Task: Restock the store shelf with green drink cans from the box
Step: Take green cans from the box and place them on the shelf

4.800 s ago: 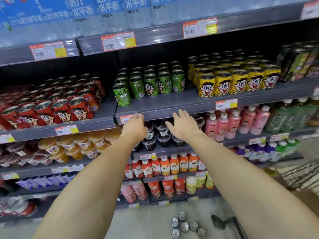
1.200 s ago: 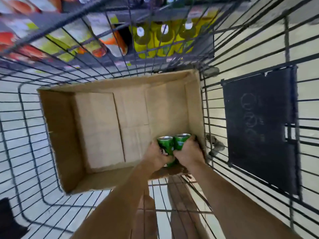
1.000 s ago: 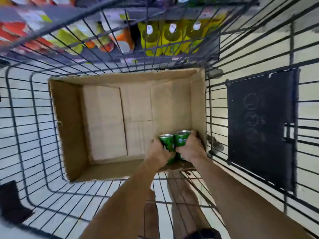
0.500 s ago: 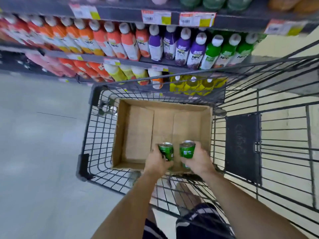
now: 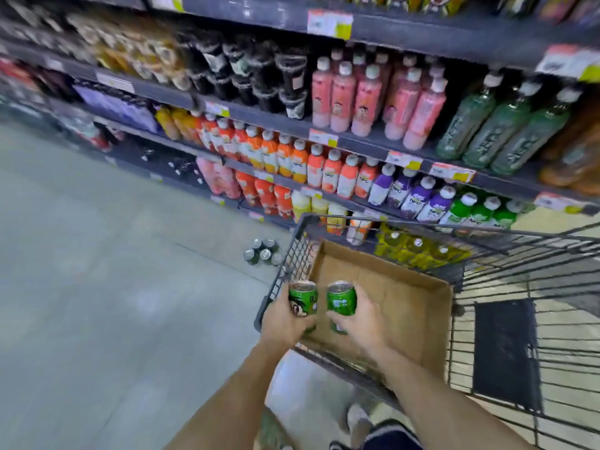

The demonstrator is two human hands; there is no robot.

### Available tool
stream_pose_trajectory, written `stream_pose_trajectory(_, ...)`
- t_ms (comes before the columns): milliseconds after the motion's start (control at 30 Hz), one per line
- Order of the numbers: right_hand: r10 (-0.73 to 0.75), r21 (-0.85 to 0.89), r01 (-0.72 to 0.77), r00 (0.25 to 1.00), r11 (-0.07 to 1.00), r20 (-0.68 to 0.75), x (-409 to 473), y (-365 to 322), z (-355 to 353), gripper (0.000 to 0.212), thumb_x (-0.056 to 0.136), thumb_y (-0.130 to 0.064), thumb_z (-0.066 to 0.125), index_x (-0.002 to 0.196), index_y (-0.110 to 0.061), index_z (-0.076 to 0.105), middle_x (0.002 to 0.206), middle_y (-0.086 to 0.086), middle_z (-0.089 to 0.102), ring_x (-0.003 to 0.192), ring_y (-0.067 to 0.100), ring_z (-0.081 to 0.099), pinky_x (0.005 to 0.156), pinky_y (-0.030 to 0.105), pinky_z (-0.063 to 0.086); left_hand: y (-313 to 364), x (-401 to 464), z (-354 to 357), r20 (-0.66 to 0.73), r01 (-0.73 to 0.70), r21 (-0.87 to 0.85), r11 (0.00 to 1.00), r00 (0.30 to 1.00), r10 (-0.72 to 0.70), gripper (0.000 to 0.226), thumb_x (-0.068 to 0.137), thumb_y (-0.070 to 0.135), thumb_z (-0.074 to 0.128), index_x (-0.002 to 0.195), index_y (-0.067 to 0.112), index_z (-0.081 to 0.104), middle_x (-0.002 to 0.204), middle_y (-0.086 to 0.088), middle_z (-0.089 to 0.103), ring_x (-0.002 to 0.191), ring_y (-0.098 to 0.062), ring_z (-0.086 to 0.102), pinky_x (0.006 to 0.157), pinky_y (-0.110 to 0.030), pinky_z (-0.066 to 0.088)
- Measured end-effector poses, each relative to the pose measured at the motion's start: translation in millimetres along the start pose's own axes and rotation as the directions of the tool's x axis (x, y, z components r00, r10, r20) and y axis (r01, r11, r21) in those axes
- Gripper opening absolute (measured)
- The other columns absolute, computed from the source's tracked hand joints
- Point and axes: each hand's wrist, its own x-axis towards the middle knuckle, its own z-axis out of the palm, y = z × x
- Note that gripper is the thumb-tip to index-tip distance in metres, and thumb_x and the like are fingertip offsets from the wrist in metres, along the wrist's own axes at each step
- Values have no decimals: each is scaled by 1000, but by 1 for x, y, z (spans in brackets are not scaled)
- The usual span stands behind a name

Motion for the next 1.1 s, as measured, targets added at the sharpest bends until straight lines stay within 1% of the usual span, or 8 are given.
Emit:
stream_pose_trajectory(100, -75, 25, 74, 997, 997, 21, 3, -30, 33, 89, 49, -69, 69, 129, -38, 44, 102, -5, 69, 86, 21, 70, 76, 40, 58, -23, -7, -53, -78, -26, -20, 999, 997, 25, 65, 59, 37, 83, 117, 28, 54, 99, 4, 71, 92, -17, 66, 76, -27, 50)
stream_pose_trajectory(267, -227, 44, 228, 974, 973, -16, -28, -124, 66, 79, 60, -51, 82, 127, -34, 45, 107, -4, 65, 95, 17, 66, 77, 40, 57, -56, -14, -141, -195, -80, -66, 995, 978, 66, 64, 56, 35, 79, 114, 32, 53, 94, 10, 70, 89, -15, 66, 74, -26, 51)
stream_pose_trajectory(433, -335, 26, 336, 942, 942, -27, -40, -210, 89, 81, 67, -51, 83, 133, -31, 41, 112, -6, 63, 101, 16, 62, 82, 35, 53, -70, -18, -218, -298, -134, -117, 984, 950, 94, 61, 57, 37, 79, 110, 34, 49, 91, 14, 66, 84, -9, 64, 73, -27, 52)
stream_pose_trajectory(567, -420, 41, 422, 907, 906, -37, -32, -268, 106, 81, 60, -60, 80, 128, -40, 42, 114, -11, 65, 102, 13, 63, 85, 41, 55, -75, -8, -278, -357, -153, -130, 980, 929, 98, 62, 60, 35, 78, 114, 32, 48, 94, 13, 65, 86, -10, 62, 71, -23, 46)
stream_pose_trajectory(733, -481, 72, 484, 875, 872, -60, -12, -328, 113, 78, 66, -53, 83, 130, -35, 44, 111, -11, 63, 100, 11, 62, 87, 35, 53, -73, 20, -335, -407, -167, -127, 978, 908, 102, 66, 58, 40, 77, 116, 33, 47, 95, 12, 66, 86, -8, 62, 70, -23, 48)
stream_pose_trajectory(867, -490, 105, 500, 865, 860, -104, 19, -370, 119, 79, 61, -62, 78, 128, -36, 46, 108, -11, 65, 97, 14, 64, 82, 37, 54, -61, 54, -379, -441, -207, -88, 974, 885, 149, 71, 54, 43, 77, 117, 31, 47, 96, 10, 66, 87, -10, 64, 76, -32, 55)
stream_pose_trajectory(967, -498, 106, 510, 859, 854, -123, 50, -405, 124, 86, 63, -61, 79, 136, -34, 42, 112, -12, 62, 97, 15, 63, 80, 37, 54, -46, 87, -414, -472, -248, -60, 967, 860, 191, 73, 53, 41, 80, 117, 29, 48, 94, 10, 66, 87, -11, 64, 76, -33, 56)
stream_pose_trajectory(1100, -491, 136, 510, 858, 850, -150, 88, -453, 122, 68, 68, -57, 79, 122, -40, 42, 103, -15, 60, 90, 9, 62, 71, 29, 50, -25, 134, -455, -504, -276, -45, 960, 836, 216, 74, 55, 37, 82, 120, 24, 49, 91, 12, 64, 85, -9, 64, 77, -32, 56)
